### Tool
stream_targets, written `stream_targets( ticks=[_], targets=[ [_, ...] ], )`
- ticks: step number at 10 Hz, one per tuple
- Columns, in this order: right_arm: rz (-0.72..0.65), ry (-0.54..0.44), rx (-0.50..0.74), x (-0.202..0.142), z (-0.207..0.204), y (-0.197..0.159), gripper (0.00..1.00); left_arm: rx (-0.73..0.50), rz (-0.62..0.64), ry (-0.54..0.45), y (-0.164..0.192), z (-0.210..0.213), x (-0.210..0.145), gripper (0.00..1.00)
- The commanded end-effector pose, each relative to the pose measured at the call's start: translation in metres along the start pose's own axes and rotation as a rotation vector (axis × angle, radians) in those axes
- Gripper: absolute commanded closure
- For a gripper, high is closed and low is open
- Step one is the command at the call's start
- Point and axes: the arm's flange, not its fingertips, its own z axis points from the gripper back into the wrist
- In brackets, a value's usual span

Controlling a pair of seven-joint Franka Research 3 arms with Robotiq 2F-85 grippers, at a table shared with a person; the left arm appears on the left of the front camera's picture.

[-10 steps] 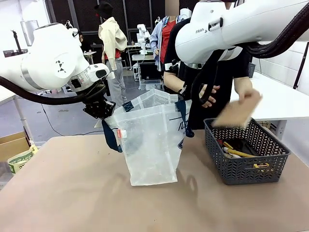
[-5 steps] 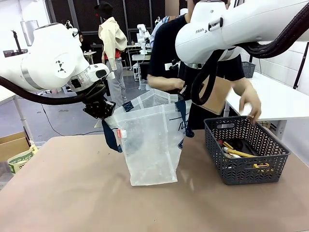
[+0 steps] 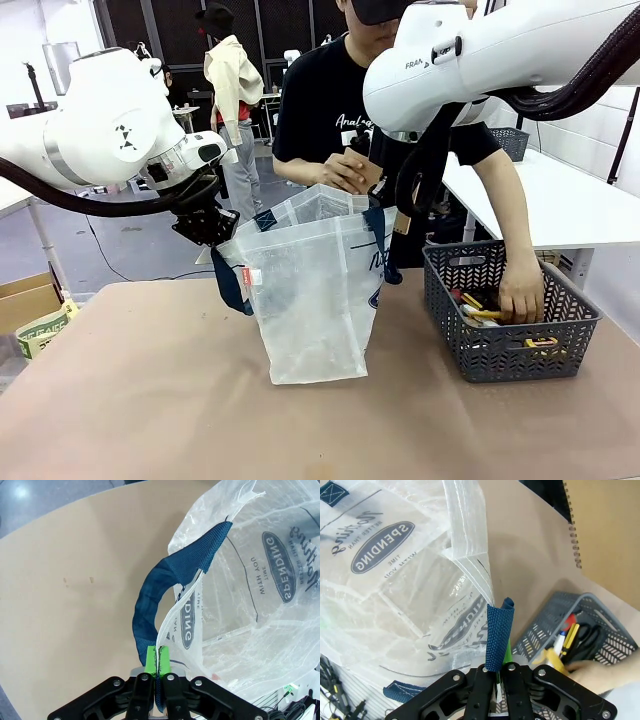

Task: Transfer purchased items from the store into the shopping bag.
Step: Move the Reusable shopping bag to the right side of the table.

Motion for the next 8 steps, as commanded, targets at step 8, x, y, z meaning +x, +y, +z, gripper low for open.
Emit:
stream_targets(
  ticks=[8],
  targets=[
    [-0.009,0.0,-0.001,-0.0006,-0.0004,-0.001,1.0,0.006,0.015,-0.005,0.0007,0.0004,0.0004,1.0]
  ],
)
